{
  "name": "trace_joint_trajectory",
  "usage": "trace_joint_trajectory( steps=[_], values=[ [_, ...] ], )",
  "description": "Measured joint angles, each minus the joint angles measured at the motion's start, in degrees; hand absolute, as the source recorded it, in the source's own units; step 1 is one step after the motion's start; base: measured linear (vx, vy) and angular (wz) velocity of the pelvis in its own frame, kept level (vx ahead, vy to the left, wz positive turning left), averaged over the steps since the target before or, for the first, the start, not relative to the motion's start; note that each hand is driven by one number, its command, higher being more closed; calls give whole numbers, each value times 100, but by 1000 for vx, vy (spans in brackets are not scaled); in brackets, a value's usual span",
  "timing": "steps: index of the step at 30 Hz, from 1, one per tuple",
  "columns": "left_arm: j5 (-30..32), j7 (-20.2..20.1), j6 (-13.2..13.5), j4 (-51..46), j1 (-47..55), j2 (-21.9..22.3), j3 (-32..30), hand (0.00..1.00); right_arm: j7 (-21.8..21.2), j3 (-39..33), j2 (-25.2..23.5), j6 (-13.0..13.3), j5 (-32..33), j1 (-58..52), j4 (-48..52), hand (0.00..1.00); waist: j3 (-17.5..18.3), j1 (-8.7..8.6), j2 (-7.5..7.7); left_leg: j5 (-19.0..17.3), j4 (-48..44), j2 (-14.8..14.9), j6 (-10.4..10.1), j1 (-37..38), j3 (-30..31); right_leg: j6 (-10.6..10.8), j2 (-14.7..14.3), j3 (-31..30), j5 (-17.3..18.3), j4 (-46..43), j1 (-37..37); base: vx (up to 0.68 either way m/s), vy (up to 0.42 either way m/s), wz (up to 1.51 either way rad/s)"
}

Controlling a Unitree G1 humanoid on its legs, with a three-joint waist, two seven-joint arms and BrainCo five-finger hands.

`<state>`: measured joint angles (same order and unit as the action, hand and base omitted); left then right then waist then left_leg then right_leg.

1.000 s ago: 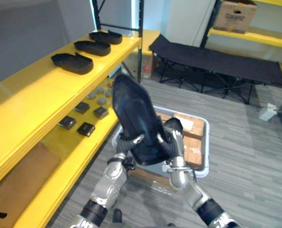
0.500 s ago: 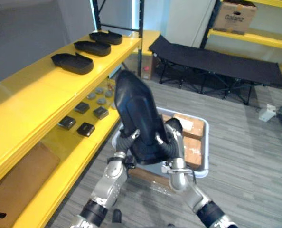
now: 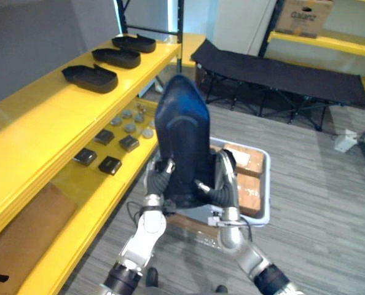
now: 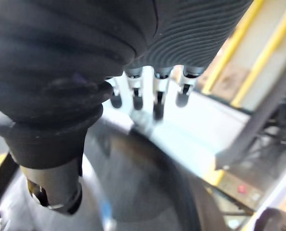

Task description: Walk over and take plastic housings, then place them on the shelf

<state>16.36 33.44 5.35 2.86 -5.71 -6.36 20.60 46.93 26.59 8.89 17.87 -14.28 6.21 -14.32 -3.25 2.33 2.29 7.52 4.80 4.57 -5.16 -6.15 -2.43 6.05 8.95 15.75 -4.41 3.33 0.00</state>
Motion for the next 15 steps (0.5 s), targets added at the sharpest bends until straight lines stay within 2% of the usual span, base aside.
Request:
trace_joint_trajectory(
  steps=[1, 4, 6, 8, 9, 12, 14, 15],
  values=[
    [75, 29, 0, -6, 21, 0, 0, 100, -65, -107, -26, 44, 241, -30, 49, 0, -5, -1, -4, 7, 0, -1, 9, -1, -2, 0, 0, -3, 0, 0, -2, 0, 0, 0],
    [330, 222, -21, -56, 77, 17, -8, 100, -574, -522, -112, 387, 1143, -252, 309, 0, -66, -8, -36, -6, -1, 3, 1, 0, -24, -6, 0, -29, 19, -26, -28, 10, 0, -3],
    [472, 410, -23, -90, 115, 17, -164, 100, -974, -989, -119, 630, 1753, -388, 524, 0, -179, -15, -84, -14, -1, 14, 9, -15, -64, 3, 2, -80, 57, -105, -106, -9, 1, -12],
    [481, 638, -33, -89, 232, 1, -563, 100, -1587, -1679, -58, 871, 2444, -553, 647, 0, -313, -41, -103, -20, -1, 30, 6, -28, -132, 18, -1, -177, 91, -187, -203, -5, 1, -16],
    [481, 692, -33, -89, 268, -5, -669, 100, -1717, -1844, -50, 920, 2602, -621, 657, 0, -327, -67, -99, -19, -1, 30, 7, -44, -124, 15, -3, -173, 92, -187, -213, 14, -3, -4],
    [481, 970, -30, -81, 391, -54, -1108, 100, -2464, -2492, -48, 1093, 3232, -930, 657, 0, -356, -158, -54, -24, -2, 30, 2, -89, -124, 4, -1, -180, 117, -234, -280, 26, -4, 0],
    [466, 1108, 14, -78, 391, -108, -1352, 100, -2991, -2793, -50, 1102, 3585, -1081, 654, 0, -387, -189, -40, -23, -2, 32, 3, -83, -122, 18, 0, -186, 138, -300, -293, 40, -8, 1],
    [466, 1139, 31, -78, 391, -119, -1395, 100, -3106, -2863, -51, 1100, 3619, -1106, 651, 0, -390, -189, -39, -23, -3, 33, 3, -80, -121, 17, 0, -187, 143, -309, -292, 28, -9, 3]
  ],
)
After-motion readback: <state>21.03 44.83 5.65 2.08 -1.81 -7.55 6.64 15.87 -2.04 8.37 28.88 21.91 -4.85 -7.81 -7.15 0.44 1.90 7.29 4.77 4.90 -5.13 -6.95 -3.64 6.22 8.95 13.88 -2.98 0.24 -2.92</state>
